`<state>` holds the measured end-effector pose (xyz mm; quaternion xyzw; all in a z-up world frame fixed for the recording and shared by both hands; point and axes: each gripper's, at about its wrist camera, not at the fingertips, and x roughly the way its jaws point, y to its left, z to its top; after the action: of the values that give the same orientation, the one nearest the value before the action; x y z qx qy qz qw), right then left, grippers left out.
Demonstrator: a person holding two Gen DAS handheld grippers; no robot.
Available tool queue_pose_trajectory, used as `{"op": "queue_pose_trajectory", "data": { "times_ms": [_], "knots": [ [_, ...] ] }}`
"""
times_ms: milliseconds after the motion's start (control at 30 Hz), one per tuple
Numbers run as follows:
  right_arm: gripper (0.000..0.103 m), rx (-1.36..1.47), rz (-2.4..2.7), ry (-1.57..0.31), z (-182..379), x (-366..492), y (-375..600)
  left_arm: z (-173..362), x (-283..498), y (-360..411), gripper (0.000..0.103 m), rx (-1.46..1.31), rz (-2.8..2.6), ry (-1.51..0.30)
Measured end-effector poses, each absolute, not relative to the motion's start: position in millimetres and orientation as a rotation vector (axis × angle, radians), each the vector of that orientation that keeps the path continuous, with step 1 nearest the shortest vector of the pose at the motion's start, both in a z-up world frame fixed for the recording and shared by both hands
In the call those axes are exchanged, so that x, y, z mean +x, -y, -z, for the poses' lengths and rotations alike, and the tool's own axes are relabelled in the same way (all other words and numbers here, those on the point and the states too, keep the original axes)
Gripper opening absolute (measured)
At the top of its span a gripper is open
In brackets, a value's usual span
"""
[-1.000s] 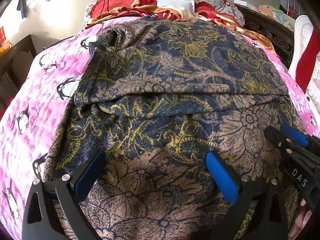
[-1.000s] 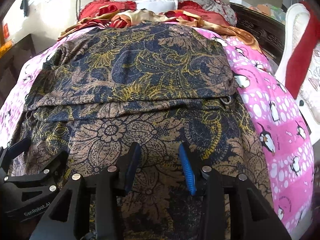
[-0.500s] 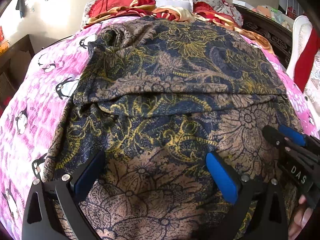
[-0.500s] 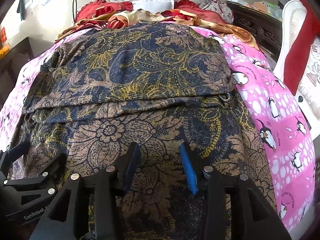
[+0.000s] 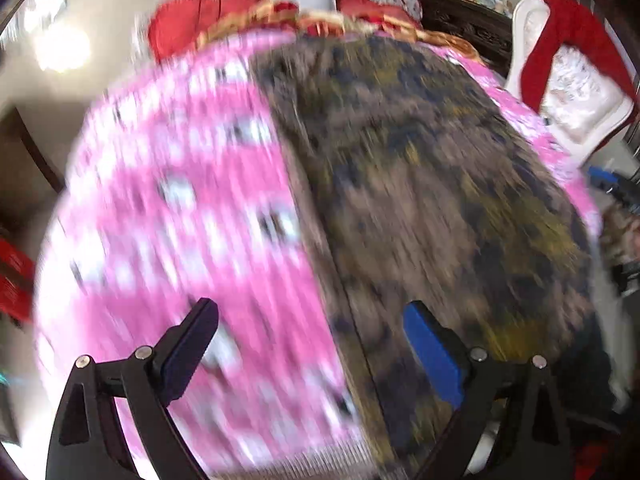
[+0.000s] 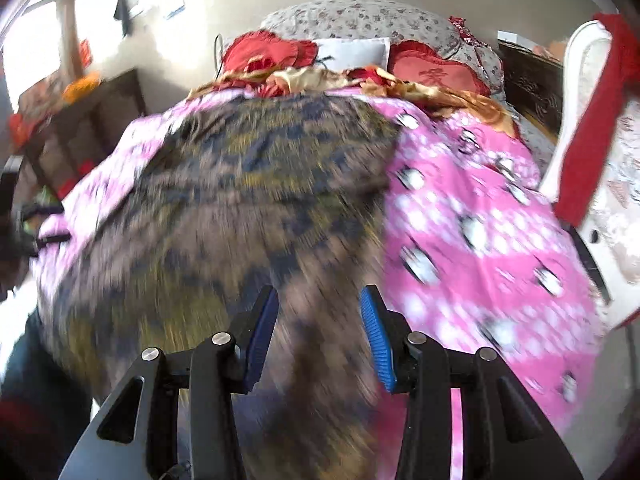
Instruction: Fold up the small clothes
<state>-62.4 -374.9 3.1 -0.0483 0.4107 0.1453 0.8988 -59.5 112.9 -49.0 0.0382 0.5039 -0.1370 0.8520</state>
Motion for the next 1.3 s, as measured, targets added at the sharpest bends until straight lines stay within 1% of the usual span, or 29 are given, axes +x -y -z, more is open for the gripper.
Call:
{"op": "queue_pose_trajectory", "data": {
  "times_ms": [33, 100, 133, 233, 300, 333, 367, 400, 533, 567, 633, 667, 700, 733, 800, 867, 1000, 1200, 1300],
  "knots": [
    [0.044, -0.102, -0.297, -0.852, 0, -72, 381, 54, -67, -114, 0.093, 0.048, 0.321, -1.089],
    [0.044, -0.091, -0.288, -0.848, 9, -89, 390, 68, -83, -109, 0.079, -0.006, 0.377, -1.139],
    [0.044, -0.072, -0.285, -0.851, 13, -94, 395, 78, -91, -103, 0.078, -0.017, 0.389, -1.166],
    [0.044, 0.006, -0.268, -0.865, 24, -103, 404, 80, -110, -98, 0.076, -0.020, 0.381, -1.145],
    [0.044, 0.025, -0.258, -0.863, 27, -109, 406, 81, -118, -107, 0.076, -0.137, 0.412, -1.174],
    [0.044, 0.032, -0.261, -0.860, 28, -111, 406, 86, -120, -111, 0.073, -0.188, 0.443, -1.206],
    [0.044, 0.037, -0.267, -0.857, 28, -112, 405, 89, -122, -114, 0.063, -0.216, 0.455, -1.229],
    [0.044, 0.039, -0.273, -0.851, 28, -113, 404, 88, -121, -116, 0.056, -0.218, 0.451, -1.224],
    [0.044, 0.034, -0.286, -0.834, 24, -114, 399, 95, -106, -131, 0.055, -0.384, 0.465, -1.245],
    [0.044, 0.032, -0.290, -0.829, 22, -113, 397, 97, -101, -136, 0.052, -0.425, 0.463, -1.254],
    [0.044, 0.026, -0.294, -0.824, 21, -113, 394, 98, -94, -139, 0.051, -0.475, 0.472, -1.279],
    [0.044, 0.022, -0.294, -0.820, 20, -113, 394, 98, -93, -140, 0.045, -0.480, 0.475, -1.285],
    [0.044, 0.022, -0.294, -0.816, 19, -113, 394, 100, -92, -141, 0.032, -0.492, 0.471, -1.297],
    [0.044, 0.024, -0.293, -0.811, 19, -114, 394, 102, -92, -144, 0.028, -0.507, 0.458, -1.307],
    [0.044, 0.032, -0.291, -0.806, 19, -115, 396, 108, -89, -144, 0.004, -0.554, 0.490, -1.354],
    [0.044, 0.035, -0.286, -0.810, 20, -117, 399, 110, -97, -135, 0.004, -0.524, 0.525, -1.386],
    [0.044, 0.051, -0.285, -0.814, 22, -124, 410, 106, -98, -133, 0.006, -0.461, 0.521, -1.349],
    [0.044, 0.195, -0.301, -0.867, 43, -127, 442, 105, -95, -124, 0.006, -0.423, 0.521, -1.335],
    [0.044, 0.216, -0.352, -0.904, 58, -127, 445, 101, -97, -122, 0.003, -0.375, 0.516, -1.313]
  ]
}}
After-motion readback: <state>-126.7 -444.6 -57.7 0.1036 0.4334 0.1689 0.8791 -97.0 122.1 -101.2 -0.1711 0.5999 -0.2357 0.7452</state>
